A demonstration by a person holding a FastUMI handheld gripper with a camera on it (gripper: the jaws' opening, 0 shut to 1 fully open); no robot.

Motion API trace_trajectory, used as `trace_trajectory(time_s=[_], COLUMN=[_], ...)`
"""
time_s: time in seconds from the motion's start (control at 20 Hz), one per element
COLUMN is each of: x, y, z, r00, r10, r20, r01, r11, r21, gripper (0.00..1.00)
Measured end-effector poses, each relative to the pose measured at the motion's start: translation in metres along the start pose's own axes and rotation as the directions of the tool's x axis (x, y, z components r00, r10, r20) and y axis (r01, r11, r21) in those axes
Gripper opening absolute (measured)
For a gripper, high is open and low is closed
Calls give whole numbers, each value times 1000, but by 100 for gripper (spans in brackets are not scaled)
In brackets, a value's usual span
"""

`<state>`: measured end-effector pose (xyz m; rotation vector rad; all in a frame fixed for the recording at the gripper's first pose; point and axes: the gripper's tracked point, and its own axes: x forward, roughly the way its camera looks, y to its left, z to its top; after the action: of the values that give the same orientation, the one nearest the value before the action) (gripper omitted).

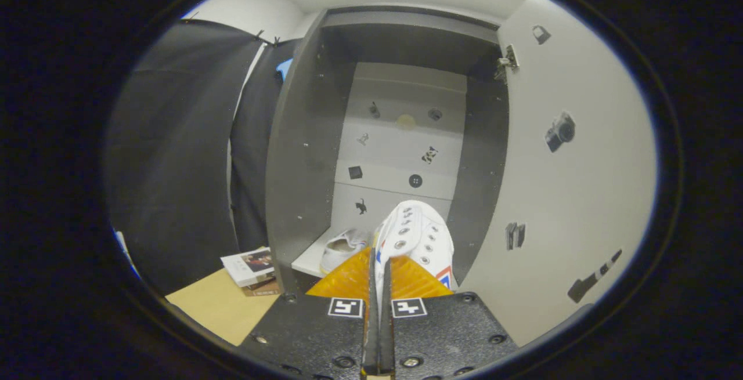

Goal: Open the shoe cabinet door, grab the shoes and put them into the shoe cabinet, then close the shoe cabinet door.

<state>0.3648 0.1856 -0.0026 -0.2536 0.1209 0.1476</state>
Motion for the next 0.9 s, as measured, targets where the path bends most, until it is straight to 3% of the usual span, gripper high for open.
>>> trace_trajectory(time_s=[0.3, 0.65, 0.9], x=[85, 179, 224], y=[-14, -48, -56], z=[-1, -58, -90], r00=[997, 980, 972], r10=[-2, -64, -51], r20=[-81, -187, -230], r01=[2, 45, 17], r11=[1000, 994, 989], r21=[-1, -102, -145], gripper=[5, 5, 5])
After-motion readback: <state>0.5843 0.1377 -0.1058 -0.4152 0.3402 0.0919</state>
